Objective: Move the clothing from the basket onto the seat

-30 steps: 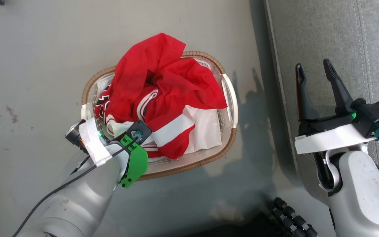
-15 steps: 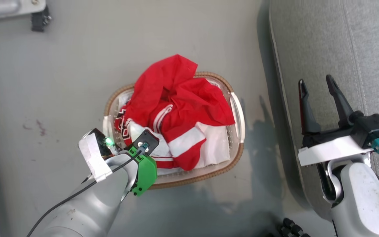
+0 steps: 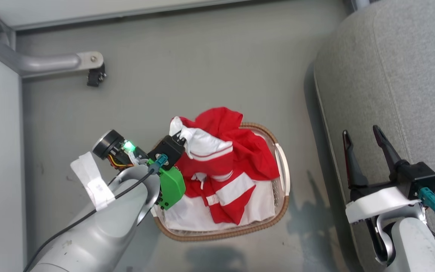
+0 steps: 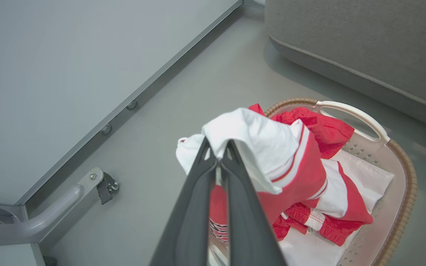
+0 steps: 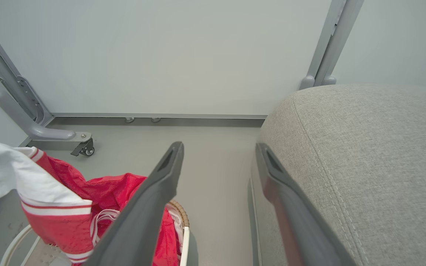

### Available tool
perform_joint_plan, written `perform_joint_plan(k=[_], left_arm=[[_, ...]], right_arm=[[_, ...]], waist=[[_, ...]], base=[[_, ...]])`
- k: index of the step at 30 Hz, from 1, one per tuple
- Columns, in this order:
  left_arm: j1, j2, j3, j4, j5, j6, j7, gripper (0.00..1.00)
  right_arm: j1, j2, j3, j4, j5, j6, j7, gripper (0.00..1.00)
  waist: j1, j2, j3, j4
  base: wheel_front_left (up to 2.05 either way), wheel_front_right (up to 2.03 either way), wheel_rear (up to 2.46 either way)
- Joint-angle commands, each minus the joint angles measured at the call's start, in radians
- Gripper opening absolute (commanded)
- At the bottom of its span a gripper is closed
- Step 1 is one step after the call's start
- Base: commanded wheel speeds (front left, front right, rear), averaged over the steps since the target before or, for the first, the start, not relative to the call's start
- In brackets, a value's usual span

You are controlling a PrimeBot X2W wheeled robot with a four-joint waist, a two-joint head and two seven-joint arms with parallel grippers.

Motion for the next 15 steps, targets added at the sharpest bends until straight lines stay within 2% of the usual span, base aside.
perform_joint_plan(k=[1, 10, 15], left_arm=[[0.019, 0.017, 0.008, -0.038, 0.014, 0.006, -0.001, 0.00], [-0.017, 0.105, 0.026, -0.279, 0.077, 0.008, -0.001, 0.00], [-0.080, 0.145, 0.037, -0.353, 0.103, 0.002, -0.001, 0.00]], right_arm=[[0.024, -0.005, -0.002, 0.007, -0.008, -0.001, -0.002, 1.00], [0.088, -0.005, 0.010, 0.023, -0.013, -0.001, -0.002, 1.00], [0.121, -0.005, 0.019, 0.030, -0.009, -0.001, -0.002, 1.00]], waist=[[0.0001, 0.0000, -0.108, 0.036], [0.0001, 0.0000, -0.242, 0.039], [0.0001, 0.0000, -0.295, 0.041]], base=[[0.00, 0.00, 0.00], [0.00, 0.00, 0.00], [0.00, 0.00, 0.00]])
